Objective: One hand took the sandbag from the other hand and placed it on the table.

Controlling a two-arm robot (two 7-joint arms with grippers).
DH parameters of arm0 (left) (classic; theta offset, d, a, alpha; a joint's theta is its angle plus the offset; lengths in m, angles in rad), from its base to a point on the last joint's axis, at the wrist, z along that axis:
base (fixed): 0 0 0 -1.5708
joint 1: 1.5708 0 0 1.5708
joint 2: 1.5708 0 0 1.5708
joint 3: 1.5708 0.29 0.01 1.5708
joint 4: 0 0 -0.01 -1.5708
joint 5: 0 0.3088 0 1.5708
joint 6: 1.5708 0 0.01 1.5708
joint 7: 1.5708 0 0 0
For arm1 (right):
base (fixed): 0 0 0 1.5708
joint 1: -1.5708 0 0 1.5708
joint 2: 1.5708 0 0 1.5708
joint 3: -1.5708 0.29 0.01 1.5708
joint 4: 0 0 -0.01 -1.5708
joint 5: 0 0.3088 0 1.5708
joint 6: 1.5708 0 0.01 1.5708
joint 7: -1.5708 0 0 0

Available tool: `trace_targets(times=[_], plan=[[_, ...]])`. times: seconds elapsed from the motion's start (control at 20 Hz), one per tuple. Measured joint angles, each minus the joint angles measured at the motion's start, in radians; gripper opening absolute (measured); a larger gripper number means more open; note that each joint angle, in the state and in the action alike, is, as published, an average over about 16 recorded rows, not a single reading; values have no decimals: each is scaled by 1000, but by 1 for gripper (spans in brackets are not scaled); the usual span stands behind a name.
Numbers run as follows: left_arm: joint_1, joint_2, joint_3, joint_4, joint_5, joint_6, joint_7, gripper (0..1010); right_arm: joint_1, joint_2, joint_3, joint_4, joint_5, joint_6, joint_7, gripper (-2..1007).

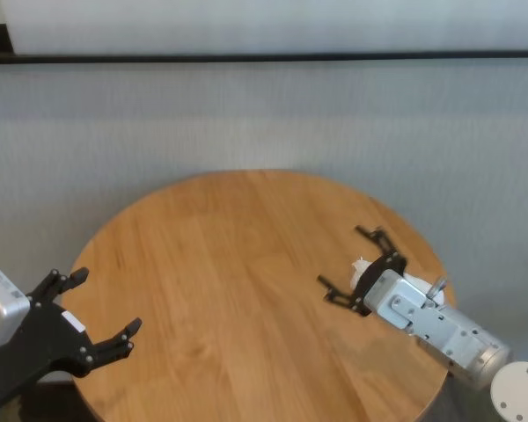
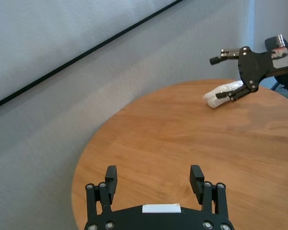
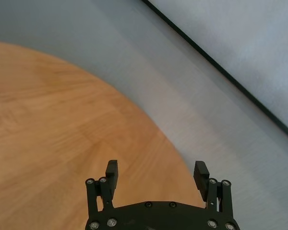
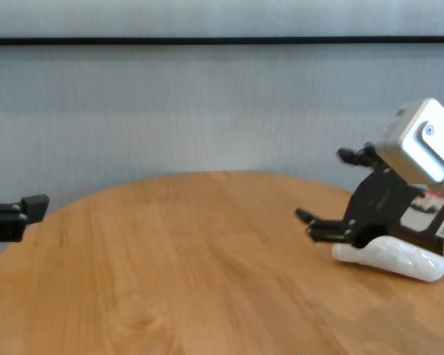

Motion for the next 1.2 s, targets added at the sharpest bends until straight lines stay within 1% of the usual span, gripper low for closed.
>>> trace_targets(times=[0.2,0.4,0.55,0.75,0.95,1.2], plan=[[0,0,0,0,0,0,0,1000,-6,-14,8,-13,36,22,29,1001],[0,0,0,0,0,0,0,1000,-7,-21,10,-25,66,27,54,1001],[0,0,0,0,0,0,0,1000,-6,-24,11,-31,80,25,61,1001],[-2,-3,0,1,-2,2,-1,1000,-5,-25,9,-34,86,20,64,1001],[-7,-17,0,3,-9,3,1,1000,-3,-25,7,-33,84,18,64,1001],[-24,-52,6,18,-28,-6,-4,1000,-2,-24,7,-32,82,17,64,1001]])
